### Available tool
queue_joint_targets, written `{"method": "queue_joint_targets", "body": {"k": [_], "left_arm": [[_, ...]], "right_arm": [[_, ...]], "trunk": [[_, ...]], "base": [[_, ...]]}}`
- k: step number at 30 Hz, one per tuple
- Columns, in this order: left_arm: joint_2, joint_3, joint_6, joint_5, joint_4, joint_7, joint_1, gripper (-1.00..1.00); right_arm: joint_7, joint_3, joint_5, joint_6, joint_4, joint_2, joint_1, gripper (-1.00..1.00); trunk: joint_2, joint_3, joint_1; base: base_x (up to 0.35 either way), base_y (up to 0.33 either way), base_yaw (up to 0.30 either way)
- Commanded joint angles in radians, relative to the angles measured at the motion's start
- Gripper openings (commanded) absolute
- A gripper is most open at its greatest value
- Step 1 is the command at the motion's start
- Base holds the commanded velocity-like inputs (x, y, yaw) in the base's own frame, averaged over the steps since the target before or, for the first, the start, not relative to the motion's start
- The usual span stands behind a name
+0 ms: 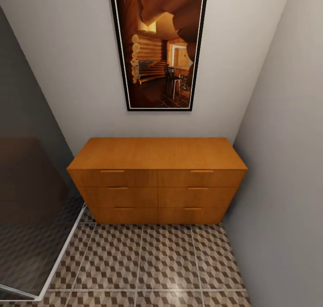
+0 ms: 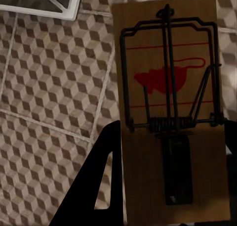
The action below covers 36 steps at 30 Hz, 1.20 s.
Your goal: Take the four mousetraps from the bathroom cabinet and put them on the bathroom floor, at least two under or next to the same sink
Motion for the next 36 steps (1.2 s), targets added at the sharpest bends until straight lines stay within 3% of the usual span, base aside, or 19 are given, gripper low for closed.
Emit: {"method": "queue_joint_targets", "body": {"k": [1, 8, 15, 36], "left_arm": [[-0.001, -0.005, -0.002, -0.008, 0.002, 0.011, -0.001, -1.0], [-0.01, -0.006, 0.0, -0.009, 0.0, 0.009, -0.001, -1.0], [-0.043, -0.006, 0.0, -0.009, -0.001, 0.008, -0.001, -1.0], [-0.046, -0.006, 0.0, -0.009, -0.001, 0.008, -0.001, -1.0]], "right_arm": [[-0.009, 0.009, -0.006, -0.003, 0.001, 0.0, -0.001, -1.0], [-0.008, 0.009, -0.006, -0.004, 0.004, 0.001, -0.001, -1.0], [-0.009, 0.009, -0.006, -0.004, 0.005, 0.002, -0.001, -1.0], [-0.008, 0.009, -0.004, -0.004, 0.007, 0.0, 0.0, -1.0]], "trunk": [[-0.001, -0.001, 0.0], [-0.001, -0.001, 0.0], [-0.001, -0.001, 0.0], [-0.001, -0.001, 0.0]], "base": [[0.0, 0.0, 0.0], [0.0, 0.0, 0.0], [0.0, 0.0, 0.0], [0.0, 0.0, 0.0]]}}
